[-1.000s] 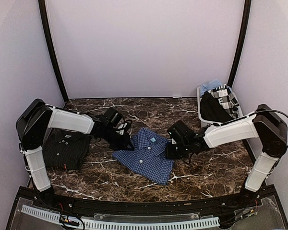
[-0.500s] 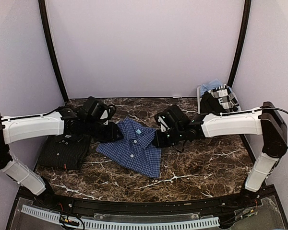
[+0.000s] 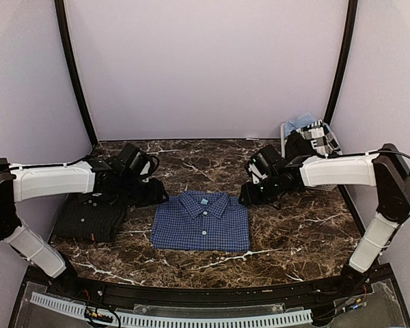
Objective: Fold and stack the long sleeve shirts
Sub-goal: Adjust the square-folded shirt at the center of the board.
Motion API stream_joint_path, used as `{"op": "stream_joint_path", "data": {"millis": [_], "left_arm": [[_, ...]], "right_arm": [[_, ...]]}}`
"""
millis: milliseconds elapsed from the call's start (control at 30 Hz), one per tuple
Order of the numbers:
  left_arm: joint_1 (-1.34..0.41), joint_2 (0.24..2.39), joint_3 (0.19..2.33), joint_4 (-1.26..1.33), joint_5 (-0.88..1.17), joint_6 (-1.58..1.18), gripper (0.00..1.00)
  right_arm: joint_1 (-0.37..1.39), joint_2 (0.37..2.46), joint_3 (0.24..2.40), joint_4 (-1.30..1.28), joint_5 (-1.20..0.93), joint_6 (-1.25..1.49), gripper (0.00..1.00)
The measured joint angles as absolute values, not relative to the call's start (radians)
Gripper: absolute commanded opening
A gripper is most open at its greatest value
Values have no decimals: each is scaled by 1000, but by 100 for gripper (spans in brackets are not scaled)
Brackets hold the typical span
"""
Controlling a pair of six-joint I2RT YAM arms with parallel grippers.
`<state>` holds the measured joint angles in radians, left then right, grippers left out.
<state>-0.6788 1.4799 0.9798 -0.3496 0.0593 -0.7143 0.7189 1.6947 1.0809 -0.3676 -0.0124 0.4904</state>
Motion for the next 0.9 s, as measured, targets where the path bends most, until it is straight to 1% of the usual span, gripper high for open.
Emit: {"op": "stream_joint_path", "data": {"millis": [133, 267, 433, 633, 900], "left_arm": [[-679, 1501, 978, -320, 102, -709, 38], [-679, 1520, 967, -257, 176, -720, 33], [-679, 1582, 966, -169, 243, -742, 32], [-679, 1663, 966, -121, 264, -760, 31], [-670, 1675, 952, -103, 242, -771, 37]], "right_arm": [[748, 1635, 1077, -381, 12, 501, 37], [817, 1610, 1073, -369, 5, 522, 28], [906, 1638, 1047, -316, -52, 569, 28], [936, 1725, 1015, -228, -86, 627, 29], [933, 1750, 924, -126, -73, 685, 31]]}}
